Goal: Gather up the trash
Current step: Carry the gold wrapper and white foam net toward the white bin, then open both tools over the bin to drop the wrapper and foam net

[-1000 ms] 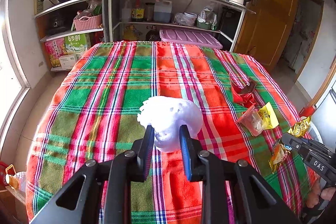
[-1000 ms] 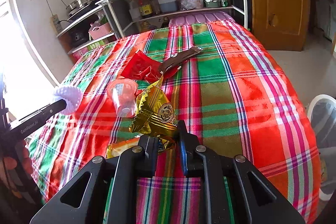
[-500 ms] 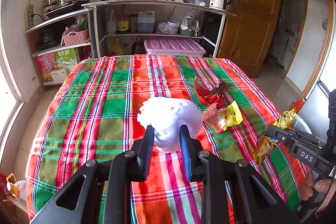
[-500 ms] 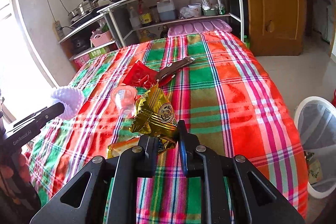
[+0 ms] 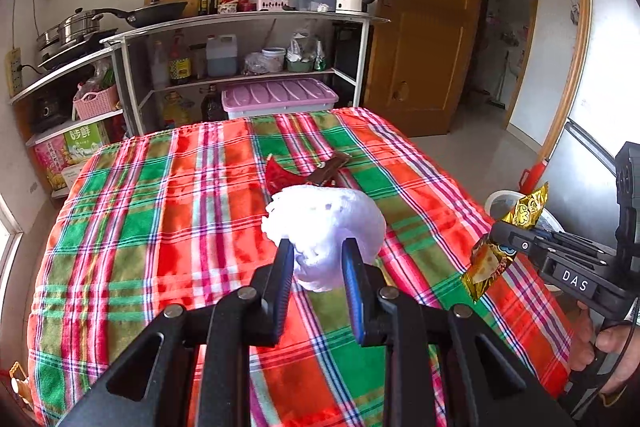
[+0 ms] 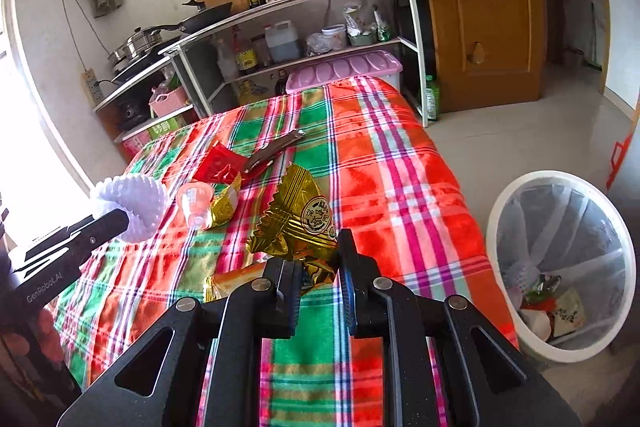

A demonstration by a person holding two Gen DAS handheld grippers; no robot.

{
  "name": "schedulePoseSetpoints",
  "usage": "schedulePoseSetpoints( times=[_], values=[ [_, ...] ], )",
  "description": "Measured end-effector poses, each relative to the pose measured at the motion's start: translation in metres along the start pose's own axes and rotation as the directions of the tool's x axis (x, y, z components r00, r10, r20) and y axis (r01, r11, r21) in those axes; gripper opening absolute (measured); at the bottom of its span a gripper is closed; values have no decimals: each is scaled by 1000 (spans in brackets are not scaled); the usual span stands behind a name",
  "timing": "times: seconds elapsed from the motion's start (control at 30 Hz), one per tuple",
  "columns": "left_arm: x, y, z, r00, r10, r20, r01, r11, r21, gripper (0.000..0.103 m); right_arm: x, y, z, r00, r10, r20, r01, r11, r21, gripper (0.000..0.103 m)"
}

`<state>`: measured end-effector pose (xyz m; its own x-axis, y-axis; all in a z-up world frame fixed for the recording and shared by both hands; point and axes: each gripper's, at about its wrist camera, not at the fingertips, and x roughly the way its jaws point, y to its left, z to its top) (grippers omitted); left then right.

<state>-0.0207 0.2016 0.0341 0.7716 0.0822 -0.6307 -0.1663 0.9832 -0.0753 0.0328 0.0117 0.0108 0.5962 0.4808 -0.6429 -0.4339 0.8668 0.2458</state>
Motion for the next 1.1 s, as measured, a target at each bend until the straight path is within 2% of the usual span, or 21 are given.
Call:
schedulePoseSetpoints(
  times=[0.43, 0.87, 1.1],
  values=[
    [22, -90, 17, 991, -131, -15, 132, 982, 132, 26, -41, -69, 0, 993, -111, 49, 106, 990, 95, 17],
    [45, -186, 25, 967, -246, -64, 254, 934, 251, 26, -80, -144, -5, 967, -249, 60, 234, 955, 184, 17],
    [68, -227, 24, 950, -288, -121, 311, 909, 278, 26, -87, -185, -11, 951, -309, 17, 298, 929, 219, 17]
  ],
)
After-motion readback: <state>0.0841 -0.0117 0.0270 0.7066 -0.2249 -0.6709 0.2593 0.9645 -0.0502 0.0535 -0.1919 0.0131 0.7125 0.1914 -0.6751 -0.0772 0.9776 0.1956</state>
